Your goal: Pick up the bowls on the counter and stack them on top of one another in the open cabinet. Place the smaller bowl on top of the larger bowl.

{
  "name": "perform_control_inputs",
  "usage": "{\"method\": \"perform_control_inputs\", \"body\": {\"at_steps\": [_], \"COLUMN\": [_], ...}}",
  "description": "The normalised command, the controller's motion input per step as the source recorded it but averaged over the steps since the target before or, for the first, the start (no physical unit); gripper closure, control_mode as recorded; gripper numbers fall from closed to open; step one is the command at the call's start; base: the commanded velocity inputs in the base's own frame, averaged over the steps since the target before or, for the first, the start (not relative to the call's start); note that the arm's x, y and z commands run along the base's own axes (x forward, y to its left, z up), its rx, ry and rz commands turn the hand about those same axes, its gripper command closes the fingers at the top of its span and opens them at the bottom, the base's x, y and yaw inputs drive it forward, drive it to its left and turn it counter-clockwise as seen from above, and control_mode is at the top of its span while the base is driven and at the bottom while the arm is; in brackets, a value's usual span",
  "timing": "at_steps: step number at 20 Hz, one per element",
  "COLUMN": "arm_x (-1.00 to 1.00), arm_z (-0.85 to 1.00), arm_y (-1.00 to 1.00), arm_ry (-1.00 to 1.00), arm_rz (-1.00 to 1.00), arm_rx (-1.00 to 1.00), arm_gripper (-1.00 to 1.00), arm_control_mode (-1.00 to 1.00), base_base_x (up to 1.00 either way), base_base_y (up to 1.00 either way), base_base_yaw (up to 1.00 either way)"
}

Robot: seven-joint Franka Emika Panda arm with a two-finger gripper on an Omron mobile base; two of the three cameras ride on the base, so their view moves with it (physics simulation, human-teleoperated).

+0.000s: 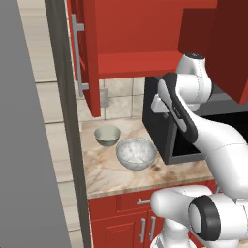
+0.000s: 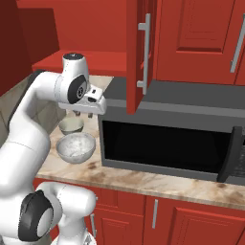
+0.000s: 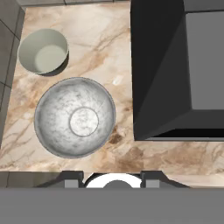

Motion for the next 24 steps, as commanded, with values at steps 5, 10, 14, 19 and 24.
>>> {"method": "perform_control_inputs", "body": {"at_steps": [5,10,14,19,24], "arm_x": [-0.15,-0.32,-0.38,-0.32,-0.24], "arm_z": [0.00,-0.01,-0.13,-0.17,-0.20], "arm_y": [0.04,0.07,0.02,0.05,0.06], "arm_ry": [-0.01,-0.04,-0.04,-0.02,0.00], "arm_rz": [-0.01,-0.07,-0.11,-0.17,-0.16], "arm_rx": [0.00,0.00,0.02,0.02,0.04], "arm_gripper": [-1.00,-1.00,-1.00,-1.00,-1.00], "arm_control_mode": [-1.00,-1.00,-1.00,-1.00,-1.00], "base_base_x": [0.00,0.00,0.00,0.00,0.00], "base_base_y": [0.00,0.00,0.00,0.00,0.00], "base_base_yaw": [0.00,0.00,0.00,0.00,0.00]}}
